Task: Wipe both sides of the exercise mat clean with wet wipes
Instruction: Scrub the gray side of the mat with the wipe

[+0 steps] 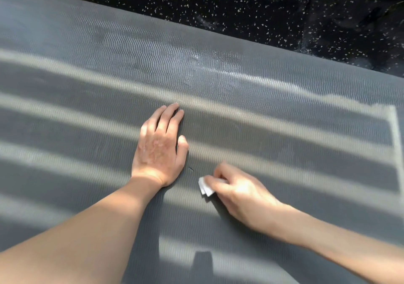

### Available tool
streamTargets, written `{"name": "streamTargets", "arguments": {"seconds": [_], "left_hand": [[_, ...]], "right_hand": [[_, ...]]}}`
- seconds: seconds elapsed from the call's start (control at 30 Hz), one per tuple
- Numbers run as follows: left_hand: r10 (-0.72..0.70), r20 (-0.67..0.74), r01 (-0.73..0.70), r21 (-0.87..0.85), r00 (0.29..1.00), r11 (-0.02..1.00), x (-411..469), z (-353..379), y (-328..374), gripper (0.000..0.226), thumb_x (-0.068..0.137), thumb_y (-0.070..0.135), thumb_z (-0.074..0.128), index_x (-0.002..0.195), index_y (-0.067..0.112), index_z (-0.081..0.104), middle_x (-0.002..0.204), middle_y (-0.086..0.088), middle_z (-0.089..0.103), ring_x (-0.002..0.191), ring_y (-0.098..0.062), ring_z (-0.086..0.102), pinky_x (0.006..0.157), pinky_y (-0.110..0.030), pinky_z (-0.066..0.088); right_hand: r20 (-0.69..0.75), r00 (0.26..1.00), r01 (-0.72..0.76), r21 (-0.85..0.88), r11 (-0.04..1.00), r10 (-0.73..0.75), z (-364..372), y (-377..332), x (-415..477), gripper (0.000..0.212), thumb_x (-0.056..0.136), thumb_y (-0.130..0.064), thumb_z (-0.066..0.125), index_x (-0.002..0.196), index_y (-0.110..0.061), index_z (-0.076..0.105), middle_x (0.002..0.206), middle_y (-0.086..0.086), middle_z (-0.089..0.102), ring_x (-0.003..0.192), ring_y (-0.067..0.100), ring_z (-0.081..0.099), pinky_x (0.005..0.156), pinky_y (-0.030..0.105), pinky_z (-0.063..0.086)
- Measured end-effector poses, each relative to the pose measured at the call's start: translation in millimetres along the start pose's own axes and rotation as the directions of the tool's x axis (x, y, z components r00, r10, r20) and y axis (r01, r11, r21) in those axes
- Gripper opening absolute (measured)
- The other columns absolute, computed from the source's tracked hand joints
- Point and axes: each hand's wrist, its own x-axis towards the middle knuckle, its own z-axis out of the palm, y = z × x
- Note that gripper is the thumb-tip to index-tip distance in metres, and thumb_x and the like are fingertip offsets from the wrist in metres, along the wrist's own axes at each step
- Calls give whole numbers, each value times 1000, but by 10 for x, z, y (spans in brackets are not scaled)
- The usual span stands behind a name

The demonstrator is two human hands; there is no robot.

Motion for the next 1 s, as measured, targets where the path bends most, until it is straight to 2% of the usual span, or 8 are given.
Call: {"name": "streamTargets", "arguments": {"seconds": [0.13,0.23,0.33,0.4,0.57,0.73,0.9,1.0], "left_hand": [[7,-2,-7,-1,1000,1000,5,4,3,58,88,31,35,139,6,49,150,-7,43,138,-27,34,109,-46,33],[5,-8,-5,0,1000,1000,1,8,-1,58,88,31,35,139,6,49,149,-7,44,138,-27,34,109,-47,33],[4,-9,-4,-2,1000,1000,1,8,4,58,88,31,35,139,6,49,149,-8,44,138,-28,35,109,-48,34],[7,-13,-7,-4,1000,1000,7,7,6,58,88,31,35,138,6,49,149,-8,44,138,-27,34,109,-48,34],[13,-21,-13,-6,1000,1000,0,14,-1,58,88,30,36,138,6,49,149,-8,44,138,-27,34,110,-47,33],[16,-28,-16,-10,999,1000,1,15,1,58,87,31,37,137,6,50,148,-8,45,137,-29,36,108,-48,34],[13,-31,-14,-17,999,1000,-7,21,0,58,88,31,36,138,6,49,149,-7,44,138,-27,34,110,-46,32],[14,-36,-14,-15,999,1000,-4,19,-8,58,88,31,36,139,7,49,149,-6,43,138,-27,34,110,-45,31]], "right_hand": [[-149,972,-182,14,983,182,-155,319,298,11,94,-31,50,92,-23,58,86,-6,53,76,18,51,65,36,39],[-164,953,-256,7,967,253,-93,232,292,24,90,-11,45,102,-12,65,94,7,53,73,27,55,60,36,43],[-68,985,-140,197,970,156,-17,23,101,8,90,-22,49,87,-20,56,76,-9,41,64,13,41,57,31,34],[-57,997,-52,116,992,59,-69,130,155,20,91,-28,44,92,-18,61,83,-5,45,71,17,47,59,30,38],[-226,928,-287,81,954,298,-126,348,328,39,91,-38,36,97,-12,64,87,1,51,72,27,54,61,30,42],[-6,1000,20,130,991,-20,65,10,-42,31,95,-38,36,96,-17,58,82,-9,41,68,14,37,61,29,34],[-251,930,-267,41,963,268,-47,323,267,40,91,-44,34,96,-17,63,85,-3,52,75,25,53,64,31,41],[-130,984,-101,131,986,118,104,-19,-3,21,95,-34,43,90,-20,58,81,-9,47,71,18,46,61,29,38]]}}
